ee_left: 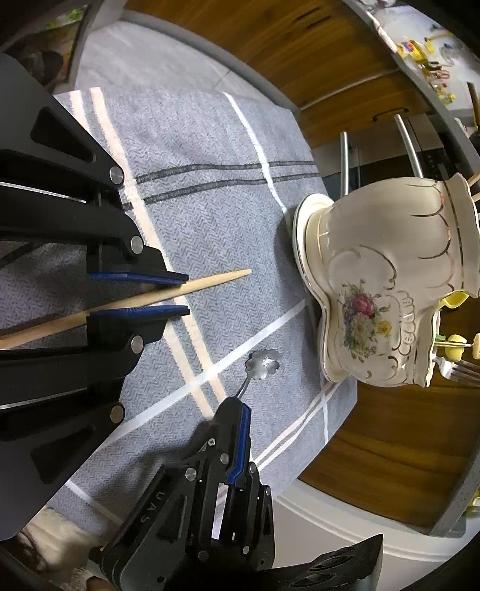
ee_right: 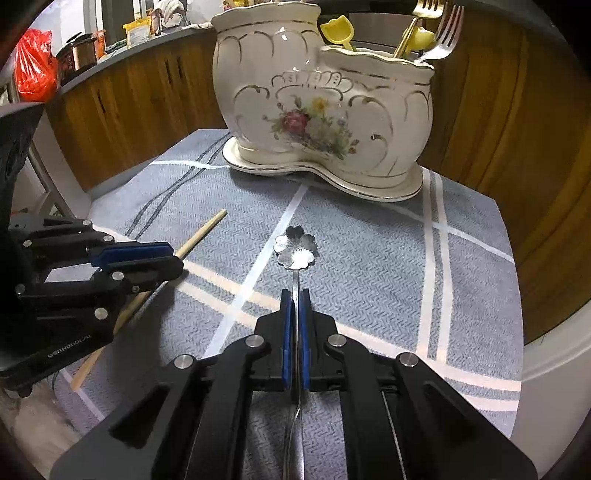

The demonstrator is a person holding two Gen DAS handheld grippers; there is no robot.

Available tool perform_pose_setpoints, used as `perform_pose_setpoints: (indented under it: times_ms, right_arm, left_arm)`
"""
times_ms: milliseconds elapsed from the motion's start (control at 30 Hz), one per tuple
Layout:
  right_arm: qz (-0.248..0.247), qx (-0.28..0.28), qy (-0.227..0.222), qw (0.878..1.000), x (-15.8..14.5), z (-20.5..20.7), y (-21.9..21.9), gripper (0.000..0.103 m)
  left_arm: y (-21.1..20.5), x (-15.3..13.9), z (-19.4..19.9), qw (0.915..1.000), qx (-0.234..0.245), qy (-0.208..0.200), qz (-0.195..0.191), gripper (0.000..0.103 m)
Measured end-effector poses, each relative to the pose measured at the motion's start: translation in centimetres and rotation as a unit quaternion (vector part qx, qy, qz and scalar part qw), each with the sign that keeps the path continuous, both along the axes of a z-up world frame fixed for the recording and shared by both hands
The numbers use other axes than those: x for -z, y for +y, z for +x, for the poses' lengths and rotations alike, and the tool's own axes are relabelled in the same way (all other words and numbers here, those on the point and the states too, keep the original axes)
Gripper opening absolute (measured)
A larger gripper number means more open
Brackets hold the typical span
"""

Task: Organize utensils
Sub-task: 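Lift the chopstick toward the tall cup with the left tool while the right tool lifts the spoon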

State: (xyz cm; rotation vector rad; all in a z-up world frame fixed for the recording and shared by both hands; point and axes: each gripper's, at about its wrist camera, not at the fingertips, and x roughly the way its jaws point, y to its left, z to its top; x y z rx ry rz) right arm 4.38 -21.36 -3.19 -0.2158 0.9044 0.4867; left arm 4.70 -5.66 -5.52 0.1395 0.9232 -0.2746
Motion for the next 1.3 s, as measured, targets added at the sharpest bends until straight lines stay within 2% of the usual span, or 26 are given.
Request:
perform_pose_setpoints:
  times_ms: [167, 300, 533, 667, 967, 1067, 1300]
  right_arm:
    - [0.008, 0.006, 0.001, 1.000, 0.0, 0.1, 0.0, 0.003]
    - [0.014, 0.014, -0.024, 1.000, -1.1, -0.2, -0.4, 0.003]
    - [0.040, 0.025, -0.083, 0.995, -4.0, -1.1, -1.2, 0.003]
    - [0.055, 0.028, -0.109, 0.992, -5.4, -1.3, -1.7, 0.003]
    - [0.077, 0.043, -0.157, 0.984, -7.3, -1.3, -2.2, 0.003]
    - [0.078, 0.046, -0.167, 0.982, -7.8, -0.9, -2.2, 0.003]
    - [0.105, 0.048, -0.188, 0.975, -9.5, 0.1, -2.2, 0.003]
  left_arm:
    - [0.3, 0.1, 0.2, 1.0000, 0.001, -0.004, -0.003, 0.007]
    - [0.7, -0.1, 0.2, 0.9998, 0.001, -0.009, -0.019, 0.007]
    - [0.9, -3.0, -1.2, 0.9952, 0.008, -0.084, -0.050, 0.006]
    - [1.0, -4.6, -2.0, 0.9891, 0.009, -0.134, -0.061, 0.006]
    - [1.6, -7.2, -2.7, 0.9741, 0.003, -0.205, -0.095, 0.006]
    - [1.5, -8.3, -2.8, 0.9679, 0.001, -0.232, -0.096, 0.006]
    - [1.7, -10.3, -1.4, 0.9600, -0.002, -0.256, -0.113, 0.006]
